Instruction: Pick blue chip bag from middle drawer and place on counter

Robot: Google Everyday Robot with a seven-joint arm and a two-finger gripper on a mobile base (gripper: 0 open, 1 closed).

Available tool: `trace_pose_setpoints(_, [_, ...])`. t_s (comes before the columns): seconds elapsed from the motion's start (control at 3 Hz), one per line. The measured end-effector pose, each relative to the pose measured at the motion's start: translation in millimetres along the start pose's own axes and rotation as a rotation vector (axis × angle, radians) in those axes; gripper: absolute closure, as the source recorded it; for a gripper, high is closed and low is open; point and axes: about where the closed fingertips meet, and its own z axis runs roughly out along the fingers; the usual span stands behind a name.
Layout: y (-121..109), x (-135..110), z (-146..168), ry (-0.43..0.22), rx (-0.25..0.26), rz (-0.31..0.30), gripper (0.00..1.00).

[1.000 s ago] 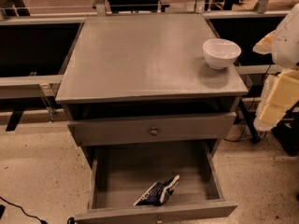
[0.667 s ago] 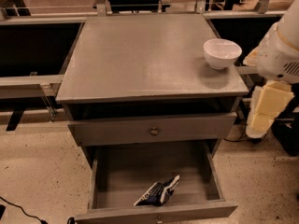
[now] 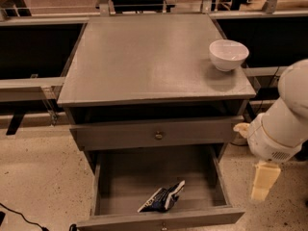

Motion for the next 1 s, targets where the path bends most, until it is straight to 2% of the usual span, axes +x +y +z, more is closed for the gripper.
trace_pose_setpoints(0.33, [11, 2, 10, 0.011, -0.018, 0.005, 0.00])
trace_pose_setpoints(0.67, [10, 12, 12, -0.059, -0.043, 0.017, 0.00])
trace_pose_setpoints(1.0, [9, -5, 56, -0.302, -0.068, -0.019, 0.00])
